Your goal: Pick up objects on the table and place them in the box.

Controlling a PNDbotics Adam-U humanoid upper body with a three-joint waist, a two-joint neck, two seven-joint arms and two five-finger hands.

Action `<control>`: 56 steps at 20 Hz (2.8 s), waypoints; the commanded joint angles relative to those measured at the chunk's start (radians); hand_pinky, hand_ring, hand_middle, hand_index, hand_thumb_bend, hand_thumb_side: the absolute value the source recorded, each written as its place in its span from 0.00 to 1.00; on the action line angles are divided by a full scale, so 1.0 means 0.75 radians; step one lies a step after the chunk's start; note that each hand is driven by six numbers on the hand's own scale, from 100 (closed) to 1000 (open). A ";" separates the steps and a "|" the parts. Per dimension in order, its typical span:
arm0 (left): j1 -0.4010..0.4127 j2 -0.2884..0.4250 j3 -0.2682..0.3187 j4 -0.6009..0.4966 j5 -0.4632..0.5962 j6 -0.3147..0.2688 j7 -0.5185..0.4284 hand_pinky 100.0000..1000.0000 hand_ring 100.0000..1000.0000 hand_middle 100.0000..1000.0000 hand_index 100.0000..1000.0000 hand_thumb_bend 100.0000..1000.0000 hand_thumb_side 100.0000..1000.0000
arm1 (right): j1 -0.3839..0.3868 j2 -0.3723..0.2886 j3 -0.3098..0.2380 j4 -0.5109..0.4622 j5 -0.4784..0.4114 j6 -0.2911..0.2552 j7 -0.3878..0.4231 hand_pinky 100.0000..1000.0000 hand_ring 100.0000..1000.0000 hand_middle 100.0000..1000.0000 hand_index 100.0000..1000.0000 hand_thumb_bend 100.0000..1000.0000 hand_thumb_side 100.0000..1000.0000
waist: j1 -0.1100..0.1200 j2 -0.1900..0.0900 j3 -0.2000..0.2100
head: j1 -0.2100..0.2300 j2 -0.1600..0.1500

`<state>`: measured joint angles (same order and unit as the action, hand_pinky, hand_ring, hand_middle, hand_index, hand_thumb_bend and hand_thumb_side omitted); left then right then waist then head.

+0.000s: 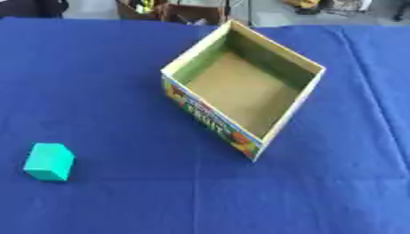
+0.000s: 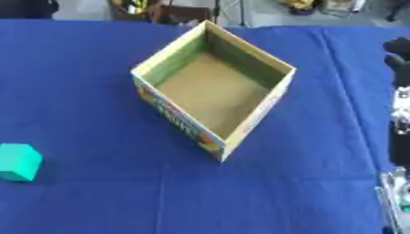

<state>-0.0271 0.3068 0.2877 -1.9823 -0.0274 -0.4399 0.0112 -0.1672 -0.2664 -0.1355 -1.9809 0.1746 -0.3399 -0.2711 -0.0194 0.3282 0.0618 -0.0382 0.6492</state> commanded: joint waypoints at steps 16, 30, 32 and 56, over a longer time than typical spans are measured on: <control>0.011 0.047 0.015 -0.024 -0.014 -0.003 -0.002 0.52 0.59 0.76 0.93 0.10 1.00 | -0.010 -0.030 -0.001 -0.025 -0.011 0.007 0.005 0.85 0.88 0.71 0.81 0.00 0.79 | 0.008 -0.027 -0.005 | -0.068 -0.017; 0.148 0.290 0.036 -0.024 -0.213 -0.005 0.030 0.57 0.63 0.78 0.94 0.28 1.00 | -0.002 -0.056 0.003 -0.025 -0.027 0.014 0.008 0.85 0.87 0.71 0.81 0.00 0.79 | 0.031 -0.057 -0.005 | 0.007 0.033; 0.165 0.333 0.041 -0.024 -0.249 0.009 0.025 0.58 0.64 0.78 0.94 0.29 1.00 | 0.000 -0.059 0.002 -0.025 -0.028 0.013 0.007 0.85 0.87 0.71 0.81 0.00 0.79 | 0.032 -0.060 -0.005 | 0.011 0.038; 0.146 0.889 -0.120 0.002 -0.699 0.131 -0.285 0.76 0.79 0.83 0.97 0.46 0.92 | 0.029 -0.070 0.010 -0.025 -0.014 0.005 0.006 0.85 0.87 0.71 0.81 0.00 0.80 | 0.032 -0.079 -0.010 | 0.087 0.090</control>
<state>0.0907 0.9241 0.2015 -1.9780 -0.5326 -0.3420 -0.1982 -0.1409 -0.2979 -0.1283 -1.9809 0.1575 -0.3335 -0.2667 0.0035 0.2844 0.0551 0.0226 0.7197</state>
